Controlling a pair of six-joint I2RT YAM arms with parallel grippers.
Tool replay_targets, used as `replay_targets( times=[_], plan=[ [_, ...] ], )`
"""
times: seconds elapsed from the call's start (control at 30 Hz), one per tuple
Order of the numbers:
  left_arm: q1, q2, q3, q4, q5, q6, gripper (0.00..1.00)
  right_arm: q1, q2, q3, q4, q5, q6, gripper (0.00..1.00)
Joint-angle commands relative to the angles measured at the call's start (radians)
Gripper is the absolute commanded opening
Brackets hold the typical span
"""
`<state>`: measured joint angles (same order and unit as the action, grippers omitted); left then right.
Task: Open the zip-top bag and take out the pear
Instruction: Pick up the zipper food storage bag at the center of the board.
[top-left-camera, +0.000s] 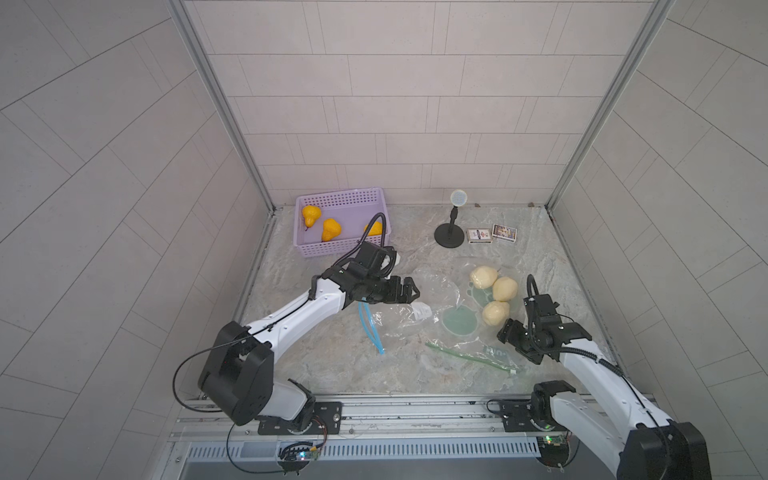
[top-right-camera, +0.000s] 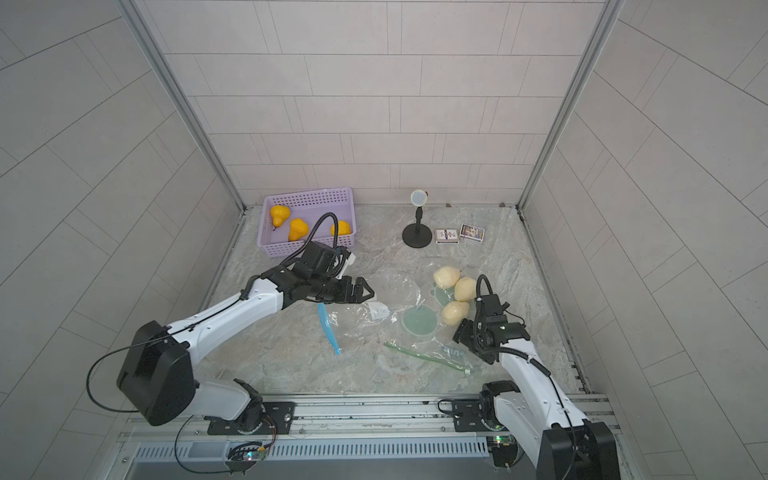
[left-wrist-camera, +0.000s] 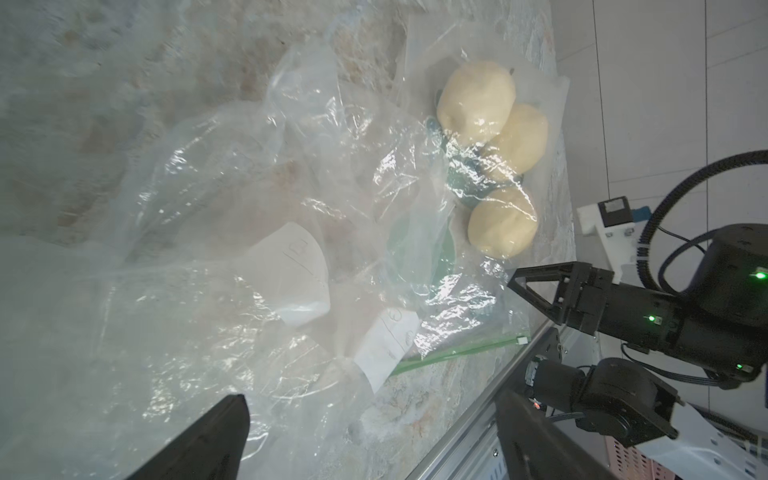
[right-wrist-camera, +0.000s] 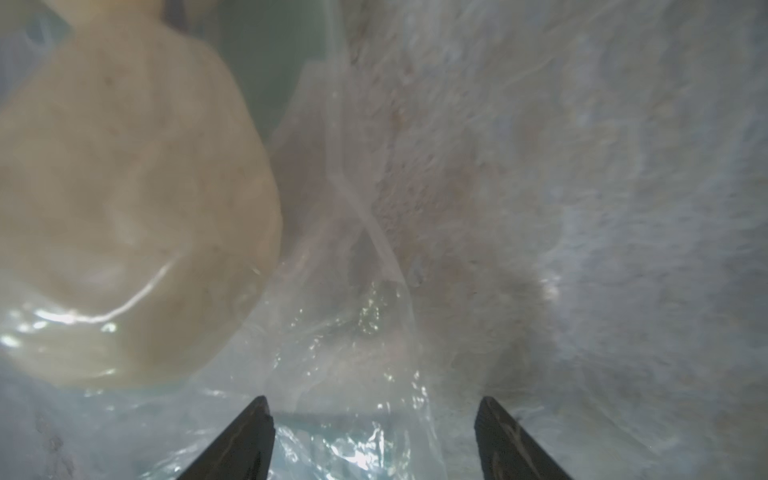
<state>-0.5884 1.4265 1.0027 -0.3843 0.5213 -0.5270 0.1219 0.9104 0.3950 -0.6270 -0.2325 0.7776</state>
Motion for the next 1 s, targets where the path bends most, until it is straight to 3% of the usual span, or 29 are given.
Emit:
replay_targets(
  times=[0.0,0.03,0.17,0.3,0.5,0.67,0.83,0.97],
  plan=[
    [-0.008,-0.027,-0.052,0.111,0.023,-0.042,1.00,0.122,0.015,-0.050,0.108,-0.020,0.136,0.68],
    [-0.010,-0.027,-0.065,0.126,0.027,-0.049,1.00,0.163,0.015,-0.054,0.133,-0.009,0.162,0.62],
    [-0.016,-0.042,-0.077,0.134,0.032,-0.042,1.00,0.258,0.016,-0.033,0.204,-0.018,0.217,0.17],
    [-0.016,-0.091,-0.047,0.128,0.025,-0.003,1.00,0.273,-0.039,0.074,0.161,-0.060,0.212,0.00],
    [-0.016,-0.209,0.020,0.114,-0.065,0.140,1.00,0.272,-0.070,0.297,0.015,-0.133,0.172,0.00],
    [-0.014,-0.317,0.053,0.110,-0.141,0.329,1.00,0.272,-0.048,0.408,-0.018,-0.236,0.169,0.00],
    [-0.015,-0.462,0.087,0.053,-0.100,0.582,1.00,0.236,-0.022,0.489,-0.037,-0.313,0.155,0.00],
    [-0.017,-0.606,0.003,0.103,0.005,0.761,1.00,0.206,0.007,0.516,-0.023,-0.381,0.156,0.00]
  ],
)
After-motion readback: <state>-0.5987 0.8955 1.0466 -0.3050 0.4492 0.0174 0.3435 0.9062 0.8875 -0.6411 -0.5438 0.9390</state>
